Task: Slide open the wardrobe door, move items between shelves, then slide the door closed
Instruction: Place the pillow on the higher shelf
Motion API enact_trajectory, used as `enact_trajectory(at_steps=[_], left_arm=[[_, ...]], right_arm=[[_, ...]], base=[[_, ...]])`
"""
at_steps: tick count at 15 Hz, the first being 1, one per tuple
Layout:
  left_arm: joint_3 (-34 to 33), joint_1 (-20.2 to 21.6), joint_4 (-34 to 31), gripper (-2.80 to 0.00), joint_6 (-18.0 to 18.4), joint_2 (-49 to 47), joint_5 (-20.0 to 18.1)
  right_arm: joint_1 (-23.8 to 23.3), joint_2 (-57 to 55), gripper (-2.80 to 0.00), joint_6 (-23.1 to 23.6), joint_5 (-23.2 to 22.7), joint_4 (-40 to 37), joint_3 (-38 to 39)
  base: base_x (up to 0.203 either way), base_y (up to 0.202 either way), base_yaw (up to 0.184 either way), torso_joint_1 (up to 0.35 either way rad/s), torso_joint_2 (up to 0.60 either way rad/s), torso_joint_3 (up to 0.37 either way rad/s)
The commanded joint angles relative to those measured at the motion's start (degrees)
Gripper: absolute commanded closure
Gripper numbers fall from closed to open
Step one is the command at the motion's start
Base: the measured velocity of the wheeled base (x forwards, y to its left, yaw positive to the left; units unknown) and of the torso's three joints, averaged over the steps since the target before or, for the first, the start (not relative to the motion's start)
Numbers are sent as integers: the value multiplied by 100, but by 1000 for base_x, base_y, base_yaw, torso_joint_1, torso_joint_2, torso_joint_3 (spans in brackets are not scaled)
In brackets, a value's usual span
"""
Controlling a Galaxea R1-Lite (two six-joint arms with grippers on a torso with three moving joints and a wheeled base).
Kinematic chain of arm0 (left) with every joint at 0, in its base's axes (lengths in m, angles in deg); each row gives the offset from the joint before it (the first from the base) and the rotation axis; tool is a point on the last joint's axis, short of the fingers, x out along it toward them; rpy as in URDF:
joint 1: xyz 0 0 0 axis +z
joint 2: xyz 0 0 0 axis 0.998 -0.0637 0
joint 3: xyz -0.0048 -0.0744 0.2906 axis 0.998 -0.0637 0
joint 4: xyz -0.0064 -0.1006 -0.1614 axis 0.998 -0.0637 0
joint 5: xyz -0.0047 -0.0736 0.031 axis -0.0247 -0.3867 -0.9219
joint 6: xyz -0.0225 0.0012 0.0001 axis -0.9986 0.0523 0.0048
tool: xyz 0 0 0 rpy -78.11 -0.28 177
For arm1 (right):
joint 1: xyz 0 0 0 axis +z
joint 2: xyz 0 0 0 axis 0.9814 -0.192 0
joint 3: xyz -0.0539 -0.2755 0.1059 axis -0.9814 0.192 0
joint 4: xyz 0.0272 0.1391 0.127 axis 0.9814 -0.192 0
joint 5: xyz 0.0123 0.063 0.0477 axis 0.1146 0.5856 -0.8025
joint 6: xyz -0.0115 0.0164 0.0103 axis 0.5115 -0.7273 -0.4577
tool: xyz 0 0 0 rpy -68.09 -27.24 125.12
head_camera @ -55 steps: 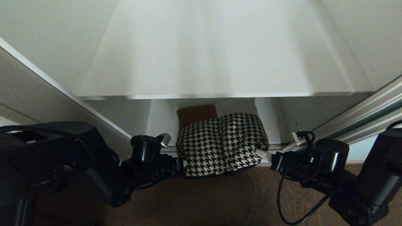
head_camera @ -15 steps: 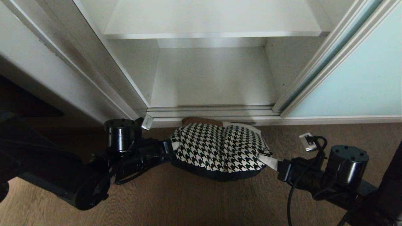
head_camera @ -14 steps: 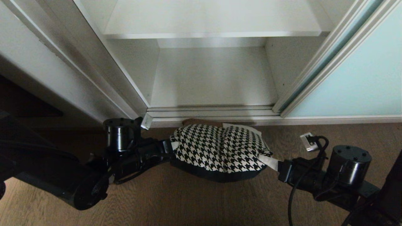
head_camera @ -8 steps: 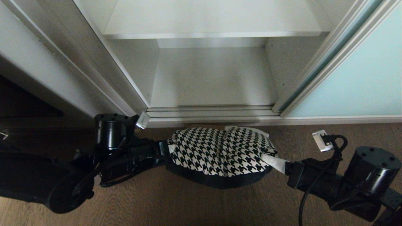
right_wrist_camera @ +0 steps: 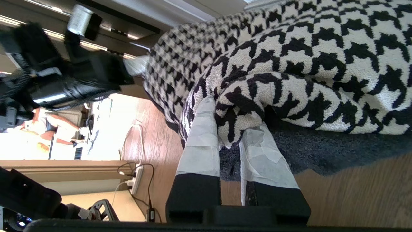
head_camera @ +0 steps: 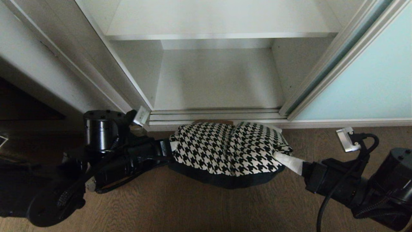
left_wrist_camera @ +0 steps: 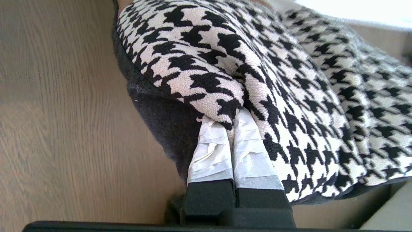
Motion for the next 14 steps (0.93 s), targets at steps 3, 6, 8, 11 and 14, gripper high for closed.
enact_trajectory(at_steps=[3,6,8,11,14], left_arm=[[-81,-7,28,0,140,98,-15],[-224,-2,46,0,323,81,-19],[-310,-3,46,0,469,144,-35],[-393,-7,55,0,519,301,-73],[-346,-10,53,0,494,375,-89]], right_arm=[[47,-1,0,-18,-16,-33,-8],[107,-28,0,-25,-14,-33,2],[109,-9,0,-18,-14,-33,11],[109,60,0,-18,-14,-24,46],[127,33,0,-18,-23,-24,46]], base=[[0,0,0,0,0,0],[0,0,0,0,0,0],[0,0,0,0,0,0],[0,0,0,0,0,0],[0,0,0,3,3,106]])
